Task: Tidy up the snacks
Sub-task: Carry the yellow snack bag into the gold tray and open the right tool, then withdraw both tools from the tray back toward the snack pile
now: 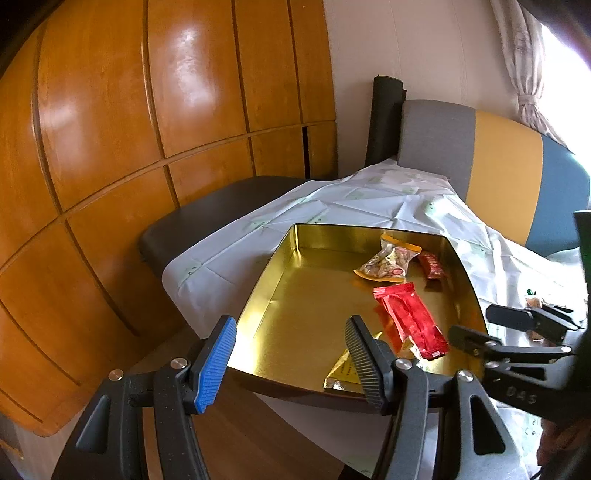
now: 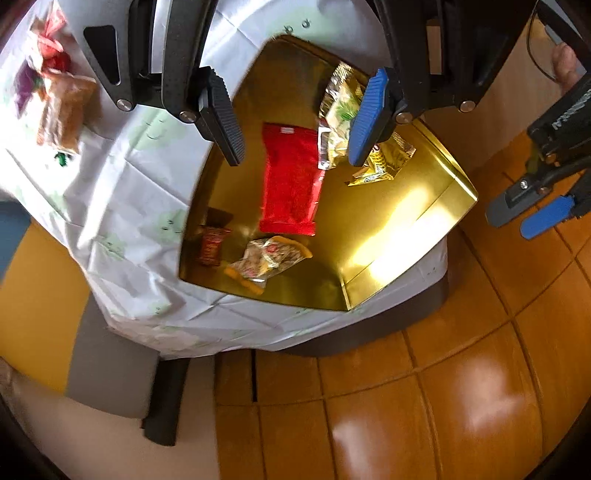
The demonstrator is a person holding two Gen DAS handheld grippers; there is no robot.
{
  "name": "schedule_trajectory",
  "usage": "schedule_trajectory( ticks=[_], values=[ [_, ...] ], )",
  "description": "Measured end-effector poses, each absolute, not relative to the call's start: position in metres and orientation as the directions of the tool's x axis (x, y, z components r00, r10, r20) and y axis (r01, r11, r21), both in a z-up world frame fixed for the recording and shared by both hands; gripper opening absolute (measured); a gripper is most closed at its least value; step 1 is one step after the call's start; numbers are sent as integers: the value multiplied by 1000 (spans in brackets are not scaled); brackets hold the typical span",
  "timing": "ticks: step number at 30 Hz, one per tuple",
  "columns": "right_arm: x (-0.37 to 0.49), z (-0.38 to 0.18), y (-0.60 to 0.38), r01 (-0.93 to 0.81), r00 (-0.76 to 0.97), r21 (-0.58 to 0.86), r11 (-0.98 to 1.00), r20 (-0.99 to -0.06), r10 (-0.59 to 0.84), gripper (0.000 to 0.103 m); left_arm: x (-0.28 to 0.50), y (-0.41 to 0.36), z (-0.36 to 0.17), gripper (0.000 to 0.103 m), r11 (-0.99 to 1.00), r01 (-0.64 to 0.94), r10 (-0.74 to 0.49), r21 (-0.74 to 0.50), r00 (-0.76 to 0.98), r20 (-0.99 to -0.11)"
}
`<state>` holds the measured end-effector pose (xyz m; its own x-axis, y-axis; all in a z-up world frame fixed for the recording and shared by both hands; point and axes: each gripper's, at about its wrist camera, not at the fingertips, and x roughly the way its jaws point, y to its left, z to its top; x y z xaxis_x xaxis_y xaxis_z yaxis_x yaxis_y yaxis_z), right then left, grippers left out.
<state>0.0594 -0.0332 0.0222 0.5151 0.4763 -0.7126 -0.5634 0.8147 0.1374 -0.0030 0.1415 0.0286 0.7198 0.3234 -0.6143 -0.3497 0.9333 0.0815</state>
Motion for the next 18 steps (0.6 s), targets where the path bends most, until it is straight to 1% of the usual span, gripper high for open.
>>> schedule_trajectory(
  ticks=[9,18],
  values=[
    [41,34,-79,-487,605,97,868,-680,415,66,-5,129,32,62,946,-312,301,92,730,-614],
    [32,29,-137,-395,645,63,916,-692,325,69,-2,111,30,62,959,-259,272,113,733,-623]
  ],
)
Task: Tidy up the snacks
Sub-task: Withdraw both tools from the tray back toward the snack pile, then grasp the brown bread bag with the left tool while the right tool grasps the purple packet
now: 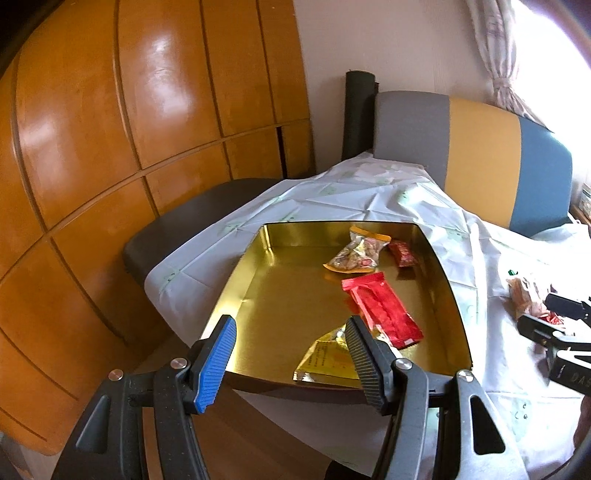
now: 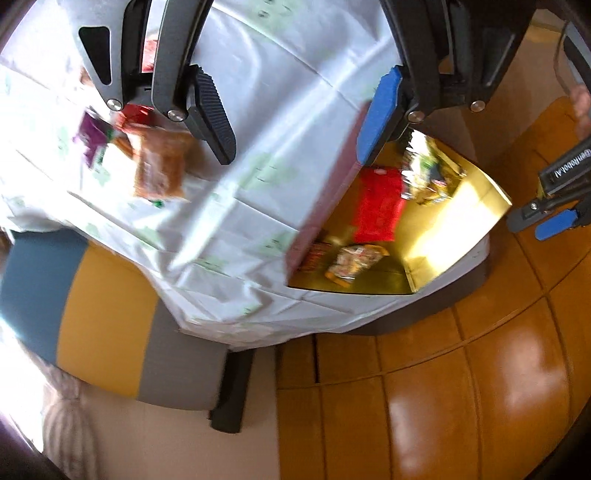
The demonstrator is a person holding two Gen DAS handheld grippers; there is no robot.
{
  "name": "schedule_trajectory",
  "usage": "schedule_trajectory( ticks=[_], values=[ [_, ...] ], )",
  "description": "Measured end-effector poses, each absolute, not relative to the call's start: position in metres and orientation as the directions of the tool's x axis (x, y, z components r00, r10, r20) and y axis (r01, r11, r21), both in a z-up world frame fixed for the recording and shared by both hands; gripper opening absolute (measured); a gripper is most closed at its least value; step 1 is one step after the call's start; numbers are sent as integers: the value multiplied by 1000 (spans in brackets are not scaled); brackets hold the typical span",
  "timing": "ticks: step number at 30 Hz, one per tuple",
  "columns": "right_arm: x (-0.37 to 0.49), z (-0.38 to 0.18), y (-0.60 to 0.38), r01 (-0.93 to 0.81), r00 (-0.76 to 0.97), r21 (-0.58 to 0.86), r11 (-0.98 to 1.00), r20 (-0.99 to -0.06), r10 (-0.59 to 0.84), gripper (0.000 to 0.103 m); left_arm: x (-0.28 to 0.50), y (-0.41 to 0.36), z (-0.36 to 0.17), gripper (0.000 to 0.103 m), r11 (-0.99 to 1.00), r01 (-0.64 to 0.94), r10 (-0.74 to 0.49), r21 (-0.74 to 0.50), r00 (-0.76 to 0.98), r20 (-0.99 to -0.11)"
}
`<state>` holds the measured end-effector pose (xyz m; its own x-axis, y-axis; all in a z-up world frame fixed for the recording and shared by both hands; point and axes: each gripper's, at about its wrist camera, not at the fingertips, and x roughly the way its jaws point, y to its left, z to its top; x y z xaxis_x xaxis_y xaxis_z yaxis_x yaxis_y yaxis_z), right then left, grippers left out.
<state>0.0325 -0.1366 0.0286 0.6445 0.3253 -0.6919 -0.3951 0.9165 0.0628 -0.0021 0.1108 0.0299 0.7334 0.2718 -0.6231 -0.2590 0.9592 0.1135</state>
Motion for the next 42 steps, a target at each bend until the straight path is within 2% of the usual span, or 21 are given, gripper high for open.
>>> schedule_trajectory(
  ticks=[11,15,21,26,29,31,32,42],
  values=[
    [36,33,-221,-237,695,24,971,-695,187,72,5,83,25,62,978,-171,208,120,737,-643],
    [40,39,-249,-194,713,-4,981,-688,138,76,9,70,24,62,992,-100,123,73,739,-662],
    [52,38,-302,-87,716,-30,996,-697,42,77,21,46,22,63,1000,15,-26,-22,714,-700],
    [63,25,-349,37,702,-29,999,-711,-47,77,30,10,20,63,991,132,-98,-9,686,-721],
    [65,17,-369,103,688,7,995,-723,-66,77,40,-12,19,62,978,206,-158,-26,659,-735],
    [69,15,-379,146,673,43,988,-736,-67,77,51,-24,15,53,971,234,-179,-36,626,-759],
    [68,16,-380,151,676,66,986,-735,-54,77,57,-31,13,52,968,247,-196,-53,603,-774],
    [70,21,-375,134,684,118,984,-729,-6,79,118,-90,-8,52,939,300,-301,-167,484,-822]
  ],
)
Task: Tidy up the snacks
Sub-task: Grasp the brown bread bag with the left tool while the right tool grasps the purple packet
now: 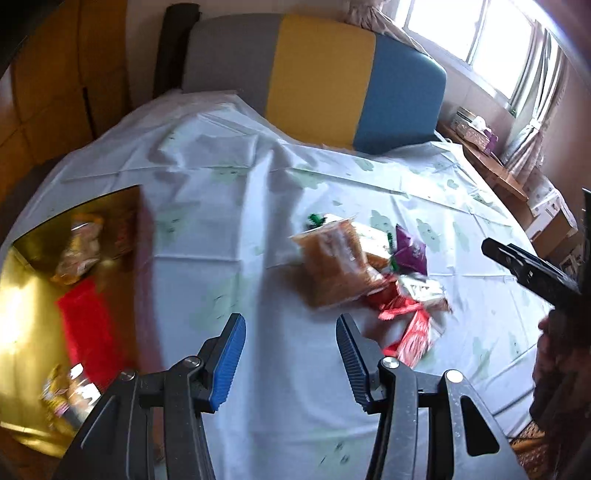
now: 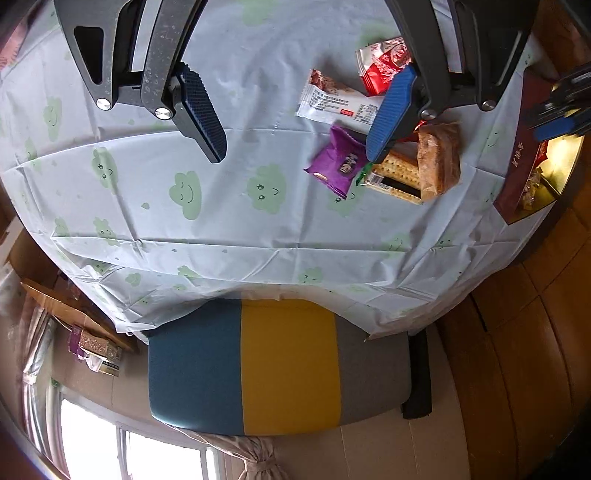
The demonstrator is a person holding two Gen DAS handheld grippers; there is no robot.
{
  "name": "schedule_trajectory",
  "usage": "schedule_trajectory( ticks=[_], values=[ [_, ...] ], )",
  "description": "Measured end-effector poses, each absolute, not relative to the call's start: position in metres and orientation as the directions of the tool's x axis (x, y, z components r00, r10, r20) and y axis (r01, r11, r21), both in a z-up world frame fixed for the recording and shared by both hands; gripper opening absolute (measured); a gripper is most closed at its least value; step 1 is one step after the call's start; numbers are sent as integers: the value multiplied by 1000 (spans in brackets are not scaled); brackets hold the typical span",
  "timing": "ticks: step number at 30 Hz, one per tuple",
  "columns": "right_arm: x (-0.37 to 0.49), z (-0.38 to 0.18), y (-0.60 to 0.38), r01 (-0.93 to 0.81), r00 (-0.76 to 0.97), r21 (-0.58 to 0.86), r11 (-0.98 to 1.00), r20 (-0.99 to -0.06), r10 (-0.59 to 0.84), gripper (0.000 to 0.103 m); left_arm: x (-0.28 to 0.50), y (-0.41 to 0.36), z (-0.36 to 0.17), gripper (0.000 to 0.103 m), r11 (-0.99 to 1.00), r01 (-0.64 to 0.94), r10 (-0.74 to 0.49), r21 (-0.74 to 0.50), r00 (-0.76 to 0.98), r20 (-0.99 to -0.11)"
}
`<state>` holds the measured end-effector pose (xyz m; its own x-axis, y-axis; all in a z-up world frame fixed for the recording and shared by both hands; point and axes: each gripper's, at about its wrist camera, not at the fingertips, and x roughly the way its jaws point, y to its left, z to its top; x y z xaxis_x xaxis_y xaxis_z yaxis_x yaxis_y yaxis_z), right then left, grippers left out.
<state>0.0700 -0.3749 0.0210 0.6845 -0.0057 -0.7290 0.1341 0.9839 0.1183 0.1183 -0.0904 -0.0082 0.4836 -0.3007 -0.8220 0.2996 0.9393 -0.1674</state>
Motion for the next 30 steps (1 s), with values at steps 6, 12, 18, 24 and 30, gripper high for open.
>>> schedule_trajectory(
  ticks=[6,12,18,24,30],
  values=[
    [73,20,-378,152,667,129,980,-745,-5,80,155,-115,-28,61,920,289,-369,-263,423,-828],
    [72,21,-382,165,665,155,974,-747,7,81,178,-138,-41,73,902,312,-411,-299,401,-819],
    [73,23,-383,167,670,160,973,-742,7,81,192,-152,-54,74,907,308,-397,-286,405,-824],
    [75,21,-383,171,668,150,974,-744,-3,81,201,-151,-69,62,915,274,-385,-297,371,-845],
    [75,19,-386,192,660,142,971,-751,-21,81,174,-133,-65,62,912,296,-387,-285,388,-836]
  ],
)
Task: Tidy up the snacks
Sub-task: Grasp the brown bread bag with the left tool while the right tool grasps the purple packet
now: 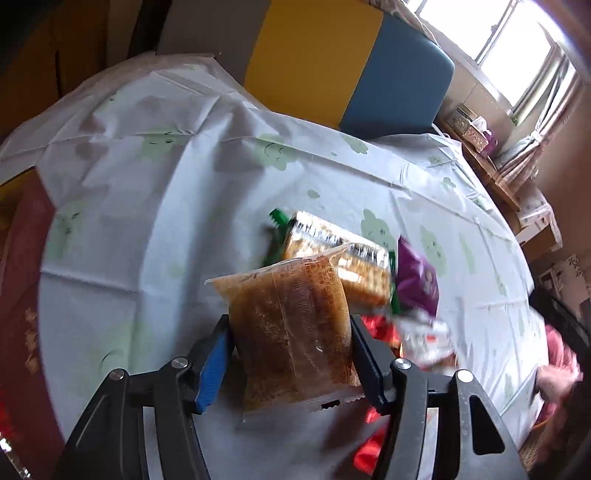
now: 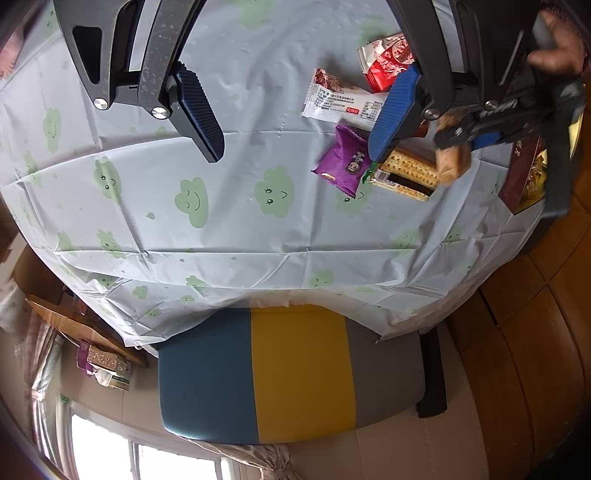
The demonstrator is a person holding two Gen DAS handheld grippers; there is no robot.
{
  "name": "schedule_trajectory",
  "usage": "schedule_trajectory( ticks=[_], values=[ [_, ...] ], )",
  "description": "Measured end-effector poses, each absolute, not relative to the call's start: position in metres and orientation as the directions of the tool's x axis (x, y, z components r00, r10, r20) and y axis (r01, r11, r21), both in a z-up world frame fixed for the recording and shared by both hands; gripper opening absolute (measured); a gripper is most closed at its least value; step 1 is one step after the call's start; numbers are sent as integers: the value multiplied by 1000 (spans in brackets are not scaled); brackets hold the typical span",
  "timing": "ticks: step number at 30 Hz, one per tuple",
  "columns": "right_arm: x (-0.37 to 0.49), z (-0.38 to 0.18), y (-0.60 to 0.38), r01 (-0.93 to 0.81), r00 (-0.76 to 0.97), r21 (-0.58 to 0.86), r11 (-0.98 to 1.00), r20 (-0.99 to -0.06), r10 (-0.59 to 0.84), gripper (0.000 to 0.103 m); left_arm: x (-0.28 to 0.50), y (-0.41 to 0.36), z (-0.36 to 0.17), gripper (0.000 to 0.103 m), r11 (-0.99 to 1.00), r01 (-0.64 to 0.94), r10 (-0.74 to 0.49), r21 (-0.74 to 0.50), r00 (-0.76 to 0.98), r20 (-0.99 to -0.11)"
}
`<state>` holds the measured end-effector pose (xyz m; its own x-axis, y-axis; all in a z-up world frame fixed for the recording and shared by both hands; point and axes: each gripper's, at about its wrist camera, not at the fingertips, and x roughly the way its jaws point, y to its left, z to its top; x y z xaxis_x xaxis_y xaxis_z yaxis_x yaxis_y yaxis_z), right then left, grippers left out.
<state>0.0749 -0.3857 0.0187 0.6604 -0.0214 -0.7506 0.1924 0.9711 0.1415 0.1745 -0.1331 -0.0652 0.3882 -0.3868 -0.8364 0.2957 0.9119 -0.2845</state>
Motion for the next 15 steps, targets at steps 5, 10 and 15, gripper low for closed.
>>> schedule_trajectory(
  ticks=[5,10,15],
  values=[
    [76,13,-387,206,640,140,968,-768,-25,81,136,-120,-59,62,914,351,-343,-204,397,-851],
    [76,8,-388,212,625,138,967,-780,-26,81,95,-101,-53,62,899,388,-359,-202,388,-849],
    [76,0,-392,226,606,185,956,-796,11,81,62,-96,-59,62,893,405,-357,-199,366,-859]
  ],
)
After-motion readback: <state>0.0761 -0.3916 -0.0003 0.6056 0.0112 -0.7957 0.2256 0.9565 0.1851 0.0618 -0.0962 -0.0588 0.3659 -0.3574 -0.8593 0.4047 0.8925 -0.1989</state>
